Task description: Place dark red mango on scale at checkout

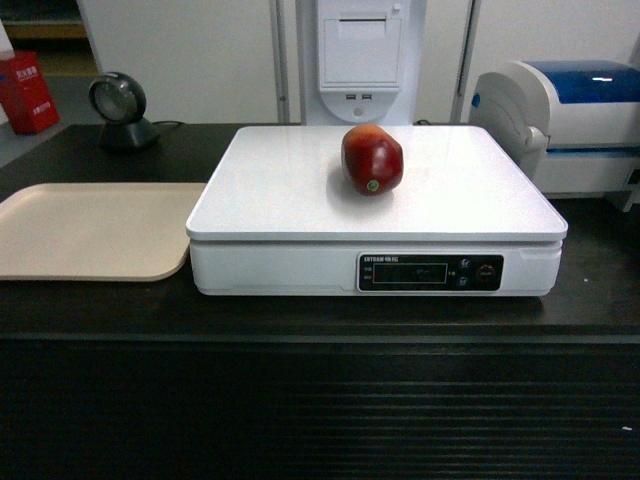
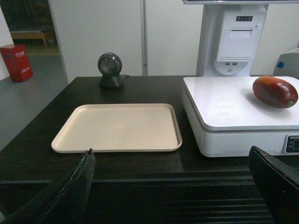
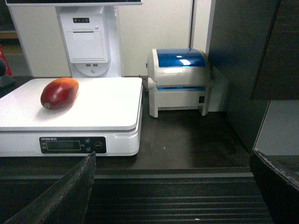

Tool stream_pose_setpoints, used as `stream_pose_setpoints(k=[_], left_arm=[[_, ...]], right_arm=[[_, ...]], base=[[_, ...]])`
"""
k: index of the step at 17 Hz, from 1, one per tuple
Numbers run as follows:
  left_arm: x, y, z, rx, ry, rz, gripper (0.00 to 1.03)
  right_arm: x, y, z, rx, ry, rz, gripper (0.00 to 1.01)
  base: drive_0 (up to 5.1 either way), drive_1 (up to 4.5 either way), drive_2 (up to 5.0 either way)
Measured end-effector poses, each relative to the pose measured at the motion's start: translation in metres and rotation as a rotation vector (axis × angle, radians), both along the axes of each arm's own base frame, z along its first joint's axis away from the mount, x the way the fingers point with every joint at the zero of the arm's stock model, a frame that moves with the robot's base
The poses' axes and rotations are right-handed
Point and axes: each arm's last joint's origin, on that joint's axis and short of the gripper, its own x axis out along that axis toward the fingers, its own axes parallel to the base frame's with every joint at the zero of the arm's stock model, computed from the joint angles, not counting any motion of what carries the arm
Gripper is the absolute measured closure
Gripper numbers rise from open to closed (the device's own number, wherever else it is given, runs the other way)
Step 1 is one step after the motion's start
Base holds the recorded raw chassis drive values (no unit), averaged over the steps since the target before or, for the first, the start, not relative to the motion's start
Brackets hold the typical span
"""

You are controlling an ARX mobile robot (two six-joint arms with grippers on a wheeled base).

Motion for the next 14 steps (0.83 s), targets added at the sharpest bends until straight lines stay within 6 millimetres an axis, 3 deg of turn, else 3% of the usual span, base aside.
stream_pose_setpoints(k=[14], left_arm=[[0.0000,0.0000,0.0000,0.001,0.000,0.001,0.05]], right_arm=[[0.0000,0.0000,0.0000,0.000,0.000,0.000,0.03]], base=[[0.0,0.00,0.0]])
